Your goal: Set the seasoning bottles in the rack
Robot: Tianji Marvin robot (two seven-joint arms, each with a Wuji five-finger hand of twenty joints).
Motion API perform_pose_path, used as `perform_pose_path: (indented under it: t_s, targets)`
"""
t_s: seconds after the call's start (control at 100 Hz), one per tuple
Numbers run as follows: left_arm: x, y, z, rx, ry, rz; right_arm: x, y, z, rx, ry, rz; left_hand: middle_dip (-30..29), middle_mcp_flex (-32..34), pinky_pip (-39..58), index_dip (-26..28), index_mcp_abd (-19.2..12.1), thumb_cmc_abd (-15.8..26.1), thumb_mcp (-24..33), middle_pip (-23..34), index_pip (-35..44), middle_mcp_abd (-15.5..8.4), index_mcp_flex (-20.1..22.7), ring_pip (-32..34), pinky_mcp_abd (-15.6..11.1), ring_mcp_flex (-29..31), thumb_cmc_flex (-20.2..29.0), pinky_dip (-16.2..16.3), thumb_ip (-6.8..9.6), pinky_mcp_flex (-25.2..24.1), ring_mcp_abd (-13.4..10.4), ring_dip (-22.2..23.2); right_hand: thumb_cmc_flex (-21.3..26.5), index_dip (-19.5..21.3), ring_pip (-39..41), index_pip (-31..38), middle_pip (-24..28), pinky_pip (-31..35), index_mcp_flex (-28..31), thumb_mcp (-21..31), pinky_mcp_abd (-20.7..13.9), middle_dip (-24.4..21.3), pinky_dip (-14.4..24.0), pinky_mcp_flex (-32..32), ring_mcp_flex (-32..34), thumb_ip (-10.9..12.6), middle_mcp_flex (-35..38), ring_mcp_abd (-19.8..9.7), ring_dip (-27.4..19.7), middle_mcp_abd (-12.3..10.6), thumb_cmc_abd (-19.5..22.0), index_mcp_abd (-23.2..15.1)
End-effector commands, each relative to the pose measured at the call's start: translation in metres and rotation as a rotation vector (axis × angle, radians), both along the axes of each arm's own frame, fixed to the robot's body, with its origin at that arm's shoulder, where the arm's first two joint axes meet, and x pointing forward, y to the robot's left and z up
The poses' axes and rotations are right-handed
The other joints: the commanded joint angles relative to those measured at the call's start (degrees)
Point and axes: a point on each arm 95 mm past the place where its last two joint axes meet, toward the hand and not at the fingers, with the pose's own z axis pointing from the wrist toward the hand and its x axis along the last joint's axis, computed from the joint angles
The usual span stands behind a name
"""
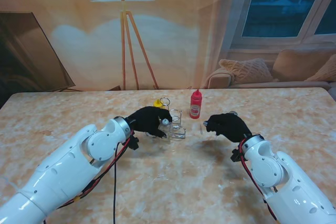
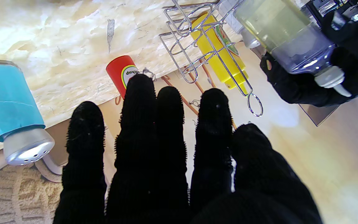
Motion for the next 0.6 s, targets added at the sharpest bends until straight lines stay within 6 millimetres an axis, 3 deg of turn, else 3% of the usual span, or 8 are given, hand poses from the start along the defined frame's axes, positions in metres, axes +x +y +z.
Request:
perform_pose_path:
  t_s: [0.0,0.59]
  targets:
    - [0.006,-0.003,0.004,-0.002,-0.006,0.004,-0.002,0.004,-0.004,-0.001,0.020,0.009,3.0,5.9,0.6,1.5,-10.8,3.6,11.0,5.0,14.2,-5.4,6.7,0.0,-2.4,1.4,3.0,-0.1,0.25,0.8,-1.9,1.0,0.1,0.2,1.0,0.1,0.9,1.3,0.6,-1.1,0.4,2.1,0.2,-0.1,1.2,-0.4,1.7,-0.7,1.7,-0.7,1.0,-0.5]
    - [0.020,-0.010,-0.007,0.003,-0.023,0.034,-0.002,0.004,-0.004,-0.001,0.022,0.008,3.1,6.0,1.6,0.2,-11.0,2.4,12.1,6.3,15.1,-5.4,7.1,1.5,-2.7,1.8,2.7,1.0,-0.15,1.2,-2.4,3.0,0.2,0.2,1.1,0.0,0.9,1.2,0.6,-1.3,0.5,2.1,0.2,-0.2,1.3,-0.3,1.7,-0.7,1.7,-0.7,1.1,-0.5]
